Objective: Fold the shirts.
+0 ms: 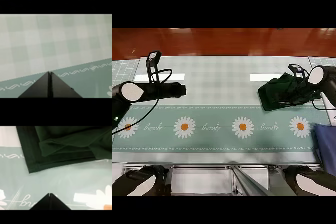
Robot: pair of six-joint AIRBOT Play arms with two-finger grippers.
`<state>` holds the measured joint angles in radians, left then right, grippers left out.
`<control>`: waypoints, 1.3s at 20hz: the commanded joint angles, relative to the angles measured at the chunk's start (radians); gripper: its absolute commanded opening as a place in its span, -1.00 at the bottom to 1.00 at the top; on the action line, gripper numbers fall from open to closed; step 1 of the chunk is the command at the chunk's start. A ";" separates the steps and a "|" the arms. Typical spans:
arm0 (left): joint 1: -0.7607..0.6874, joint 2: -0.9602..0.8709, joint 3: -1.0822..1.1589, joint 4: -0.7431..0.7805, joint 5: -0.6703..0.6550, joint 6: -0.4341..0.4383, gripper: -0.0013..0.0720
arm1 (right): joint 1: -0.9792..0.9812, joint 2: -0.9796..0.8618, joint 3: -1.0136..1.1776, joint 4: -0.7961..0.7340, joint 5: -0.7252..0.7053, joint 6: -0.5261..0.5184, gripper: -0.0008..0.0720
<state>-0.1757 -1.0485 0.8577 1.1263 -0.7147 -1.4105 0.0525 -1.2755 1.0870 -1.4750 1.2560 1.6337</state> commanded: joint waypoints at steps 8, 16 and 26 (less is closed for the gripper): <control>0.001 -0.001 0.000 -0.003 0.027 0.000 -0.90 | 0.000 0.000 0.002 0.035 -0.383 -0.002 0.04; 0.022 0.000 -0.004 0.052 -0.111 -0.148 0.41 | -0.117 -0.037 0.188 -0.200 -0.574 0.013 0.17; 0.007 0.000 -0.049 0.053 -0.123 -0.148 0.41 | -0.323 -0.378 0.200 -0.071 -0.413 -0.005 0.15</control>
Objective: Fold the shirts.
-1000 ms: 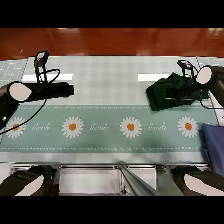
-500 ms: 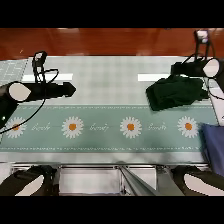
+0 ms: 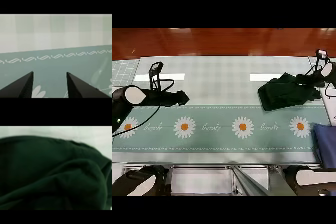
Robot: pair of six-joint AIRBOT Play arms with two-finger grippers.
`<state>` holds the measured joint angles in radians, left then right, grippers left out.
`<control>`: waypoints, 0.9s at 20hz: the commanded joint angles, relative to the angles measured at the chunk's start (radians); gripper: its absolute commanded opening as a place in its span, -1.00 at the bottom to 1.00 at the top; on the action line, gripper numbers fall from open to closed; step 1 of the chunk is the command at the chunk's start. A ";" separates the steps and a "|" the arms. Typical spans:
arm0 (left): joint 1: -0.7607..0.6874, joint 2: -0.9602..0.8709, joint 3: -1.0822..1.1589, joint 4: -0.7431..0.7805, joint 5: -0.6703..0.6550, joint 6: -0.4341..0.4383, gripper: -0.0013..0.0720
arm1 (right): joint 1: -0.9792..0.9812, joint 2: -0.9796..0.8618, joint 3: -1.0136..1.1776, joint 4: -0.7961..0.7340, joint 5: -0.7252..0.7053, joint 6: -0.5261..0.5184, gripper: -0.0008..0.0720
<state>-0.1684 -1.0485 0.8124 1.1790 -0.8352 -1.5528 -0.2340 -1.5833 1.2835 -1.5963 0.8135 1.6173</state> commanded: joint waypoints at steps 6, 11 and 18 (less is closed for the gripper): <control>0.064 0.003 0.021 0.100 -0.039 -0.006 0.41 | -0.031 -0.077 0.088 0.240 0.092 -0.143 -0.91; 0.223 0.070 0.064 0.093 -0.187 0.049 0.41 | -0.011 0.092 0.395 0.261 0.152 -0.187 -0.91; 0.211 0.216 0.055 0.066 -0.246 0.078 0.41 | 0.208 0.394 0.696 0.246 0.122 -0.302 -0.91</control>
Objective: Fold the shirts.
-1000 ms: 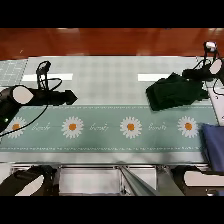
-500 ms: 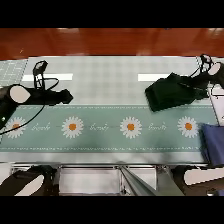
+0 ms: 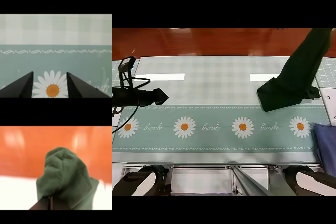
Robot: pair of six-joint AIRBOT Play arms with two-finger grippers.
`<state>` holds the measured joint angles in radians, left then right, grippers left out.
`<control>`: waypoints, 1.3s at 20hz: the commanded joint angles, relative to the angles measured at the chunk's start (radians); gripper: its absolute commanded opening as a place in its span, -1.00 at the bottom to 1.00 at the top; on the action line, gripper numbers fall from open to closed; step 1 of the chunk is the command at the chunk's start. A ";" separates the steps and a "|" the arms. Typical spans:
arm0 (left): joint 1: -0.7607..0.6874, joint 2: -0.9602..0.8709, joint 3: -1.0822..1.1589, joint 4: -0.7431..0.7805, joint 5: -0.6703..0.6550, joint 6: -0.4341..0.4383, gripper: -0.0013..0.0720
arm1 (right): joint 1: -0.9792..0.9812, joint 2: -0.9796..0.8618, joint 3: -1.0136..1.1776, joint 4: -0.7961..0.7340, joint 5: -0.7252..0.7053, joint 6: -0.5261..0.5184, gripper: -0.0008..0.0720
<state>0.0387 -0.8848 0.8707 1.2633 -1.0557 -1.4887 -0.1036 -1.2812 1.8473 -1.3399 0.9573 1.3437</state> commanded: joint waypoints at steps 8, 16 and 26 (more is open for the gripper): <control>0.005 0.166 -0.149 -0.068 0.000 0.045 0.41 | 0.339 0.176 0.260 -0.004 -0.024 -0.043 -0.91; 0.005 0.213 -0.150 -0.067 0.064 0.044 0.41 | 0.632 0.085 -0.165 0.203 0.202 0.018 -0.91; 0.005 0.199 -0.151 -0.068 0.055 0.029 0.41 | 0.797 -0.284 -0.422 0.370 -0.062 0.097 0.15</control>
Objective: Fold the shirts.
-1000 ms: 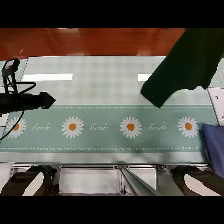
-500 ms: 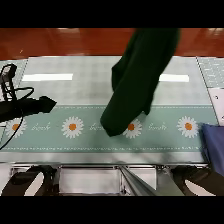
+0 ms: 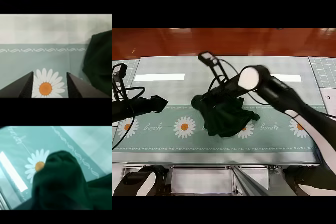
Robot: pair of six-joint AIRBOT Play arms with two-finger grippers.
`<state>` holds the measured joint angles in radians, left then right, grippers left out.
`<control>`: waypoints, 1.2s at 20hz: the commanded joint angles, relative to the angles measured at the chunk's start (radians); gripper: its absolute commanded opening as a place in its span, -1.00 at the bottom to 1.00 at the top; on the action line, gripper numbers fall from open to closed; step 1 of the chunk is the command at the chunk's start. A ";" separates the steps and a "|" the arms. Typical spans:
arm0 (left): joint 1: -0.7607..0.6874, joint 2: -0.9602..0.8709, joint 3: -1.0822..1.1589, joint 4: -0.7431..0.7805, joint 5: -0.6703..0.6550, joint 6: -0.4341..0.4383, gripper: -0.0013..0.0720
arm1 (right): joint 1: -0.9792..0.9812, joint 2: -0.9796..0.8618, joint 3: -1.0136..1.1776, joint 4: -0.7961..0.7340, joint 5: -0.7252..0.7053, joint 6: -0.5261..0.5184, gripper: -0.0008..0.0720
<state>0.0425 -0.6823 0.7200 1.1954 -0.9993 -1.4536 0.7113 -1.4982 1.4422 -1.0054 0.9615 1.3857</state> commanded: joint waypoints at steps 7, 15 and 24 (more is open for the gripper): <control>-0.002 -0.090 -0.018 -0.041 -0.296 -0.114 0.41 | -0.580 0.180 -0.102 -0.177 0.297 0.127 0.14; 0.092 -0.359 -0.214 -0.409 -0.115 0.007 0.41 | -0.975 0.553 -0.857 0.083 0.106 -0.054 0.14; -0.026 -0.562 -0.203 -0.717 0.031 0.284 0.09 | -0.981 0.575 -1.020 0.152 0.063 -0.069 0.14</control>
<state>0.0490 -1.1877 0.5121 0.5625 -0.9714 -1.2823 -0.2638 -0.9276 0.4561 -0.8997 1.0435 1.3266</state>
